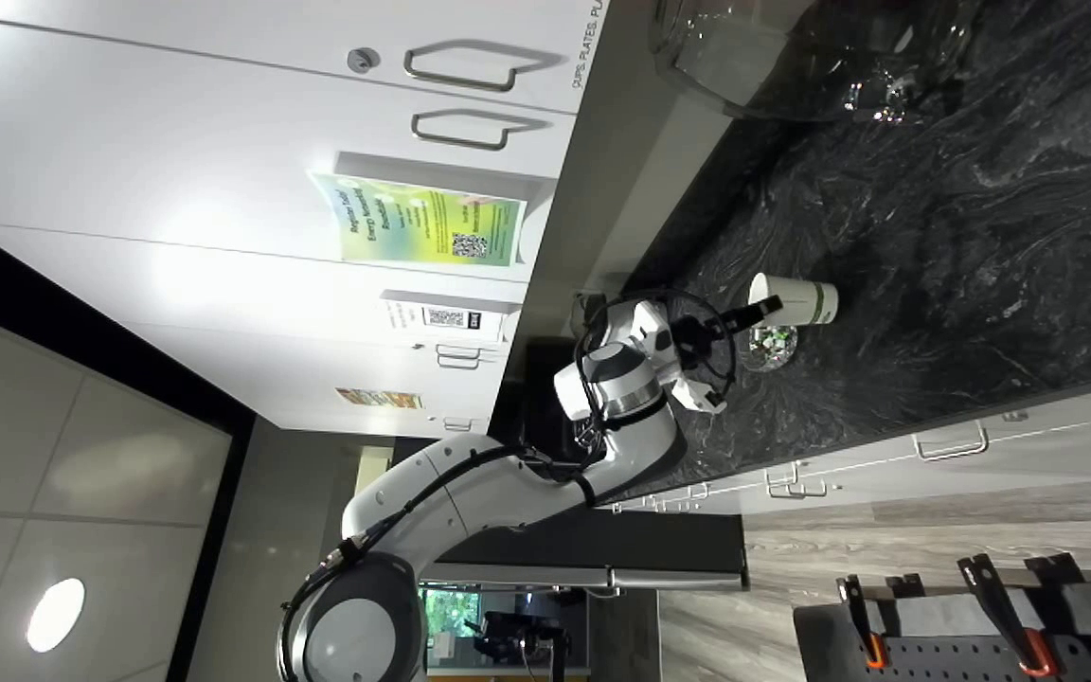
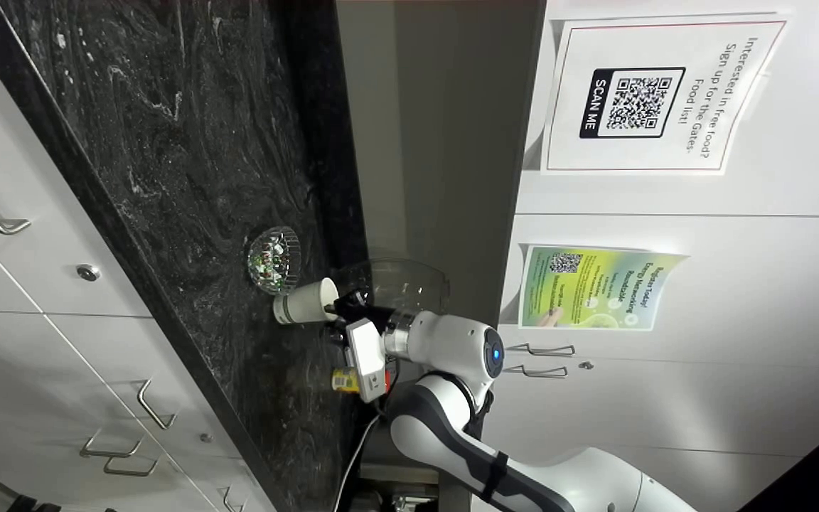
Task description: Pour the things in the cup into the bowl
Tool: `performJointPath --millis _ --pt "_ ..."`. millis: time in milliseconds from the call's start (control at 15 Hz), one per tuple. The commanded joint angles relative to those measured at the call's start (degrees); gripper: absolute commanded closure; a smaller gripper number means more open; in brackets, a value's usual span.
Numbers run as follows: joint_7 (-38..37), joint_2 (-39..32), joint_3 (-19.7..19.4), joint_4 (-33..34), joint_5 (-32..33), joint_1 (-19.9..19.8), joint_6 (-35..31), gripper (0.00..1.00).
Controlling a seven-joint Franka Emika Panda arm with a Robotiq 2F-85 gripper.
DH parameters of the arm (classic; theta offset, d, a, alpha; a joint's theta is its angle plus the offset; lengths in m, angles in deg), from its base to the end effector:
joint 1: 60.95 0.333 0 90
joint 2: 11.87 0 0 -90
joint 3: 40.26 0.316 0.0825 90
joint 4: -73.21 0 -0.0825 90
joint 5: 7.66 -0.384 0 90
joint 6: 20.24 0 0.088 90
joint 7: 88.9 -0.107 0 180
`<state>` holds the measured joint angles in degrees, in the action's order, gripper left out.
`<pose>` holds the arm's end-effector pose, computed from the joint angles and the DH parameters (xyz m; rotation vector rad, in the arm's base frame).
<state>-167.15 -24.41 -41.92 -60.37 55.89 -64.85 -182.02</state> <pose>0.5241 -0.0060 0.2557 2.7534 -0.6115 0.6742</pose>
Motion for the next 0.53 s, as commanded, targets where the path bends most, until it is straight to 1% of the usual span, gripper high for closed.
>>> performJointPath --millis 0,67,267,333,467 --pt "-1.75 1.87 -0.20 -1.49 -0.37 -0.22 -0.23 0.34" --pt "-2.15 2.55 -0.18 -1.82 -0.10 -0.09 0.21 0.26" --pt "-2.27 5.15 0.01 -3.35 0.38 0.20 0.75 0.04" --pt "-1.37 6.35 0.34 -4.24 -0.41 0.34 1.71 0.00" --pt "-0.82 8.84 0.76 -5.97 -0.72 0.66 3.33 0.00"
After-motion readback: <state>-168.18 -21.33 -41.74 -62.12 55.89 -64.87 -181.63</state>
